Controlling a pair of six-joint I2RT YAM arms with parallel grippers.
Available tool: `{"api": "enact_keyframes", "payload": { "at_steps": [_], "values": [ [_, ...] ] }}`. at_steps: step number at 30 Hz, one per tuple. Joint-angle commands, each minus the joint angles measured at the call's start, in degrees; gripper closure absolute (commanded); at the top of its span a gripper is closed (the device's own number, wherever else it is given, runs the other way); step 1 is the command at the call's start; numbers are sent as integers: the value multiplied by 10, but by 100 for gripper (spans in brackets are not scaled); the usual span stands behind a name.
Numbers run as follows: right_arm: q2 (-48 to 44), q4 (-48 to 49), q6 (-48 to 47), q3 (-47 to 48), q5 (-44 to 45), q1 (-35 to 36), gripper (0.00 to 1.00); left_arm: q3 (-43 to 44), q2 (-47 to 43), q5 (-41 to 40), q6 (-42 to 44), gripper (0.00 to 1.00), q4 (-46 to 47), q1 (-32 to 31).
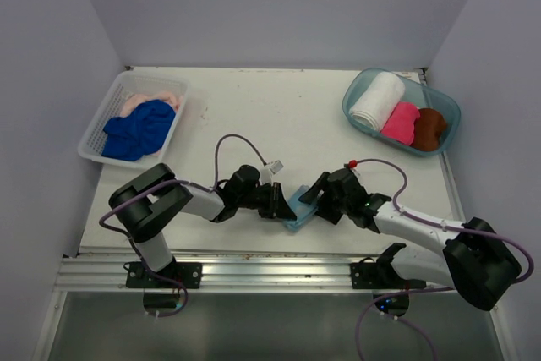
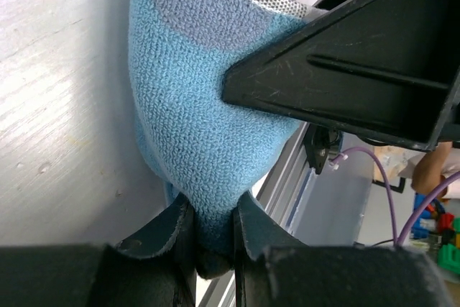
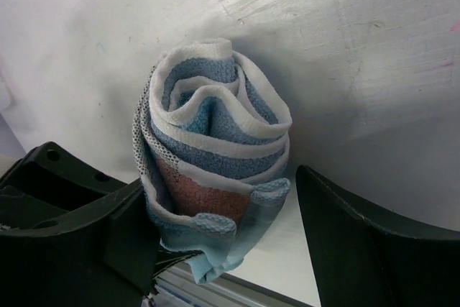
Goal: Roll the towels
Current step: Roll the towel
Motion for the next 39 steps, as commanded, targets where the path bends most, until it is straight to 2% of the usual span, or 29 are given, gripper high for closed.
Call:
{"api": "enact_keyframes", "payload": {
  "at_steps": [1, 10, 13, 15, 17, 18, 21, 22, 24, 25, 26, 28, 32, 39],
  "values": [
    [9, 30, 14, -14, 0, 3, 27, -22, 15, 12, -26, 96, 36, 9],
    [61, 81, 32, -17, 9, 23, 43, -49, 33, 38, -76, 96, 108, 25],
    [83, 89, 36, -7, 10, 31, 53, -50, 36, 42, -85, 95, 118, 26],
    [87, 87, 36, -2, 13, 31, 64, -52, 36, 43, -87, 94, 119, 26],
    [85, 81, 37, 1, 19, 31, 73, -54, 35, 43, -85, 91, 118, 26],
    [84, 70, 34, 6, 22, 31, 78, -55, 34, 42, -82, 88, 109, 26],
    [79, 32, 22, 23, 34, 30, 85, -57, 19, 35, -58, 68, 74, 25],
    [77, 21, 17, 28, 38, 30, 86, -56, 12, 30, -41, 53, 60, 26],
    [71, -11, 4, 45, 48, 30, 87, -51, -17, 13, -18, 38, 0, 26],
    [71, -23, -3, 52, 55, 29, 88, -47, -29, 6, 7, 27, -24, 26],
    [72, -41, -8, 60, 60, 30, 89, -39, -41, -10, 18, 23, -73, 26],
    [83, -90, -28, 88, 72, 26, 90, -31, -80, -29, 49, 16, -119, 26],
    [117, -160, -54, 137, 80, 25, 92, -13, -147, -80, 83, 16, -222, 29],
    [185, -275, -83, 227, 109, 25, 91, 20, -206, -141, 128, 17, -307, 35]
  ]
}}
